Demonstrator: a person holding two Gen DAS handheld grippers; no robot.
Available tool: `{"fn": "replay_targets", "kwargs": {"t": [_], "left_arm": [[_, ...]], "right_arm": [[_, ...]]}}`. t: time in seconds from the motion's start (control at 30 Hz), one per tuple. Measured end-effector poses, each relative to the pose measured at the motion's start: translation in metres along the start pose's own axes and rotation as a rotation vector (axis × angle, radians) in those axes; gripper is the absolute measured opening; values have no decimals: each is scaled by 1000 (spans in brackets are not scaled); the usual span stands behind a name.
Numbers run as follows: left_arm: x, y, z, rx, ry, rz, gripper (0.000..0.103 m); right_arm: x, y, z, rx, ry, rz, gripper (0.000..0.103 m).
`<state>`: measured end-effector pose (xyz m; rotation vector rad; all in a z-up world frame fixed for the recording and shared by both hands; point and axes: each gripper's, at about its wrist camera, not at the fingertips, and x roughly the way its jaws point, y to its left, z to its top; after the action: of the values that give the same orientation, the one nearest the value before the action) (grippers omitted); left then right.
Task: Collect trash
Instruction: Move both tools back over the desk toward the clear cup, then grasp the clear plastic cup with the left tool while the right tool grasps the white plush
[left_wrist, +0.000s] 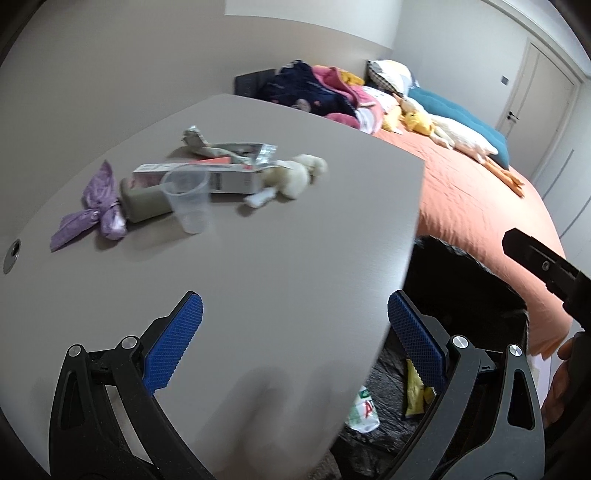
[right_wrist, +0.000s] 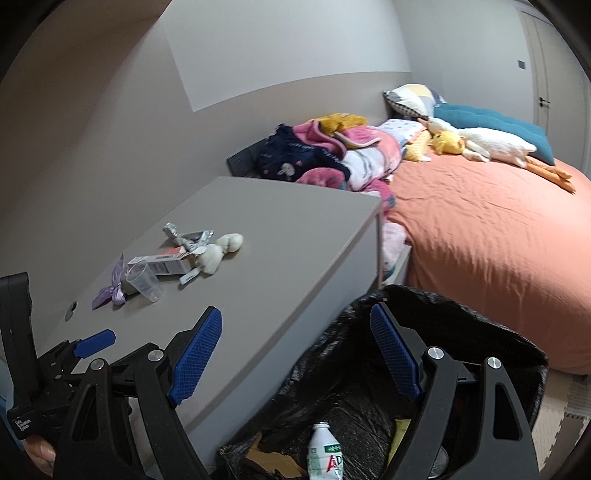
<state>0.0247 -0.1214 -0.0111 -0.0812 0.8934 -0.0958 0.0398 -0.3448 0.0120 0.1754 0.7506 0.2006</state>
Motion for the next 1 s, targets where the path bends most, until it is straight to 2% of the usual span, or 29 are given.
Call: {"fn": "replay_targets", "kwargs": {"t": [0.3,0.47,0.53,0.7,0.83,0.93,1.0], "left_arm": [[14,36,10,-59,-6,42,97],[26,48,20,-67,-13,85,97],[32,55,24,-77,-13,97,95],[50,67,33,-99,18,106,80],[61,74,38,-122,21,107,77],[69,79,42,-131,28,114,77],[73,81,44,-138,32,111,77]], "right_arm": [[38,34,10,-75,55,47,83],[59,42,17,-76,76,72,83],[68,44,19,-71,83,83,83],[91,46,26,-40,93,112,83],[106,47,34,4,93,117,82],[119,50,39,25,110,125,75],[127,53,42,34,120,129,74]]}}
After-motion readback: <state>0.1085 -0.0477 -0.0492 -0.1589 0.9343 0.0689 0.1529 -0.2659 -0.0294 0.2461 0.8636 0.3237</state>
